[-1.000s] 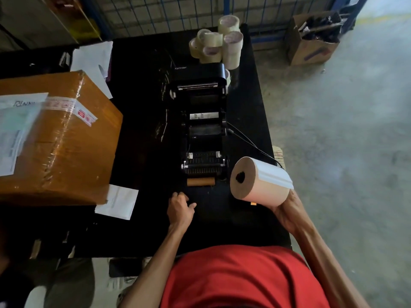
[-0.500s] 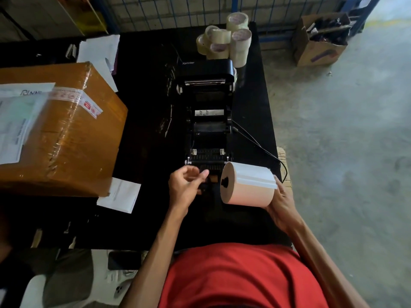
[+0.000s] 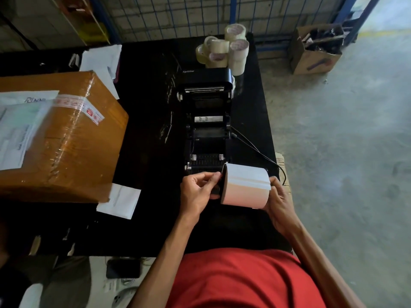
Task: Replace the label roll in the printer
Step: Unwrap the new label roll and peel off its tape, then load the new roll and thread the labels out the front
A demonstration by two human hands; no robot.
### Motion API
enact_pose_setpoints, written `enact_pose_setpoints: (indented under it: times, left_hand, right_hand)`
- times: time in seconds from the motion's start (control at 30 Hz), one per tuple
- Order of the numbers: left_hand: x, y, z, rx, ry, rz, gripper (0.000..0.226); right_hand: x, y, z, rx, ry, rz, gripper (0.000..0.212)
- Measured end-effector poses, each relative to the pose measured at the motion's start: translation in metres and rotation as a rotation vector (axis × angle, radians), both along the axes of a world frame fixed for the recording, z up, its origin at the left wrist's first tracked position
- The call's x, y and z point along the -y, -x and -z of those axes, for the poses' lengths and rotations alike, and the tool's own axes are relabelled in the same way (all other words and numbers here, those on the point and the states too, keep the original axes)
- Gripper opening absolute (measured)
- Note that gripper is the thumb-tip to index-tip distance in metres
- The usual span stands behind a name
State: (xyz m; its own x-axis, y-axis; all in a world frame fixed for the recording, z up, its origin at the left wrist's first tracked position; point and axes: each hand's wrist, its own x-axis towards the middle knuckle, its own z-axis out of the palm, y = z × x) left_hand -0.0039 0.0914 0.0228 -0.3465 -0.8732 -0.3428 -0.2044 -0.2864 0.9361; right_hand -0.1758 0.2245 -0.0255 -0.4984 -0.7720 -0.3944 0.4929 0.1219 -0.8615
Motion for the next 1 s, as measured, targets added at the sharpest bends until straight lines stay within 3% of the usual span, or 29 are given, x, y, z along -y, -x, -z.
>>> enact_pose_setpoints:
  times: [0.13,0.3,0.33,0.4,0.43,0.67,0.8,1.0]
  left_hand:
    - [0.004,-0.005,0.000,-0.099,0.008,0.123,0.025]
    - [0.002,-0.004,-0.002,-0.124,-0.005,0.016,0.024]
    - [0.002,-0.003,-0.002,-0.120,0.004,-0.009,0.022]
    - [0.003,-0.002,-0.003,-0.118,0.029,-0.023,0.016]
    - [0.004,-0.002,-0.005,-0.122,0.034,-0.023,0.013]
    - [0.028,-0.012,-0.032,-0.209,-0.011,-0.038,0.021]
    - [0.053,-0.017,-0.041,-0.167,0.136,0.009,0.020]
    - [0.109,-0.009,-0.038,-0.034,0.389,0.102,0.010]
  right_hand:
    - [0.001,-0.001,-0.003,0.024,0.017,0.026,0.018]
    - [0.002,0.001,-0.006,0.094,0.085,0.016,0.014]
    - [0.003,0.002,-0.010,0.118,0.119,0.004,0.021]
    - [0.007,0.005,-0.017,0.139,0.165,-0.041,0.058]
    - [0.010,0.006,-0.022,0.138,0.181,-0.050,0.064]
    - [0.043,0.020,-0.047,0.123,0.255,-0.109,0.019]
    - [0.068,0.027,-0.060,-0.020,0.247,-0.162,0.013]
    - [0.116,0.047,-0.069,-0.389,0.219,-0.216,0.027]
